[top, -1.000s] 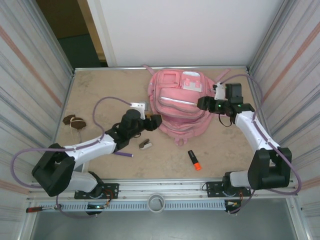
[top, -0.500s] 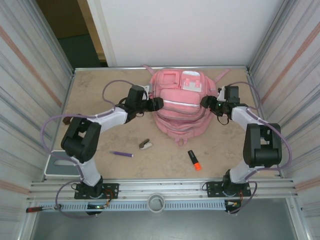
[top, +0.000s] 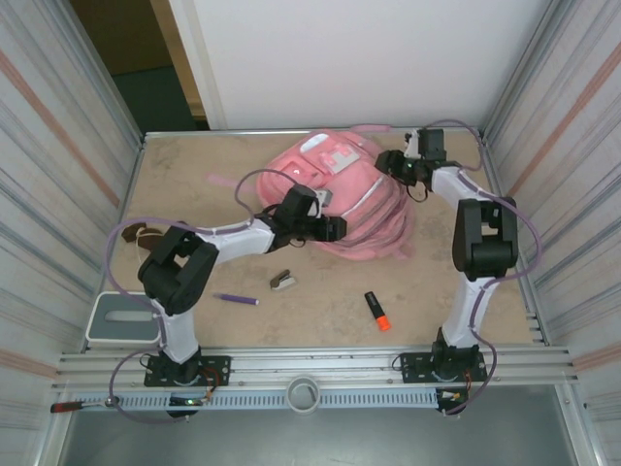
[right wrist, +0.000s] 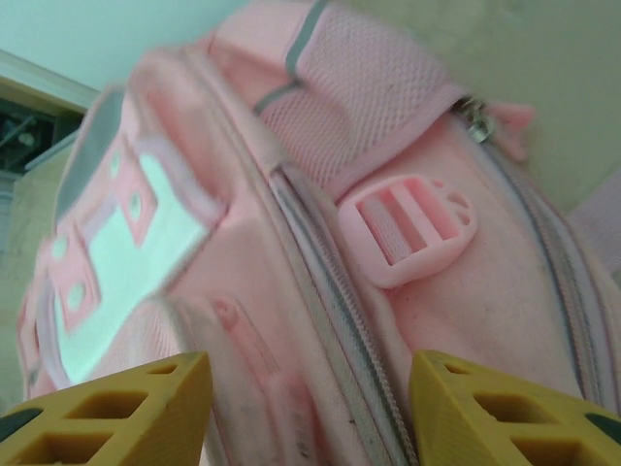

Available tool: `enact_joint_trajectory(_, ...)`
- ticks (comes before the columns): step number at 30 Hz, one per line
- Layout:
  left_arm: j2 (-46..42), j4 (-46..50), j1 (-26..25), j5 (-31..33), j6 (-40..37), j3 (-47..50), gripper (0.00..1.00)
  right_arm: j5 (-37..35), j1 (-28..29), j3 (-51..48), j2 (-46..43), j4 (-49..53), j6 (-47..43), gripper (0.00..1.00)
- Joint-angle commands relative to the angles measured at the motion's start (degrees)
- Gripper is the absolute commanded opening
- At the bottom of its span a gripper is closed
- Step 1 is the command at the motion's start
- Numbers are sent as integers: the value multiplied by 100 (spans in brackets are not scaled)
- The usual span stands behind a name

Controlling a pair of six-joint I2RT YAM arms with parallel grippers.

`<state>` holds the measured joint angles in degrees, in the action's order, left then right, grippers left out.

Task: Pack books, pencil case, and school supplies into a backpack

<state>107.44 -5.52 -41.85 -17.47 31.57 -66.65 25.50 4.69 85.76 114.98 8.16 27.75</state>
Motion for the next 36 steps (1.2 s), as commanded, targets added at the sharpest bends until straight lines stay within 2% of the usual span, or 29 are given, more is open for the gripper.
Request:
enact_joint_trajectory(1,104,-19,-306,-525,-543,-691,64,545,424,921,454,939,-256,56)
enact_joint_trajectory(4,-172,250,-308,-453,-1149,-709,67,295,295,1393,487,1184,-270,58)
enact_joint_trajectory(9,-1223,501,-268,567,-2666,-128,71,-12,94,1276,-15,1317,-383,59)
enact_joint_trajectory(14,-2344,178,-205,1972,-5208,848,74,-109,257,38,-1038,1100,-526,59)
enact_joint_trajectory(16,-2549,-17,34,2202,-6103,1151,73,-190,391,-621,-1537,1029,-560,60)
enact_joint_trajectory(18,-2646,8,456,1858,-6655,1296,71,-241,500,-1329,-2070,920,-531,60)
enact_joint_trajectory(20,-2668,23,857,1160,-7415,1479,68,-293,583,-2082,-2598,769,-419,60)
enact_joint_trajectory(23,-2523,-419,1020,755,-8549,1843,71,-194,612,-2924,-3168,696,-276,59)
enact_joint_trajectory(28,-1915,172,1188,779,-9282,1406,72,-258,591,-3954,-3723,463,-91,57)
enact_joint_trajectory(36,-952,44,1267,983,-9769,973,70,-29,67,-4093,-2994,-287,99,54)
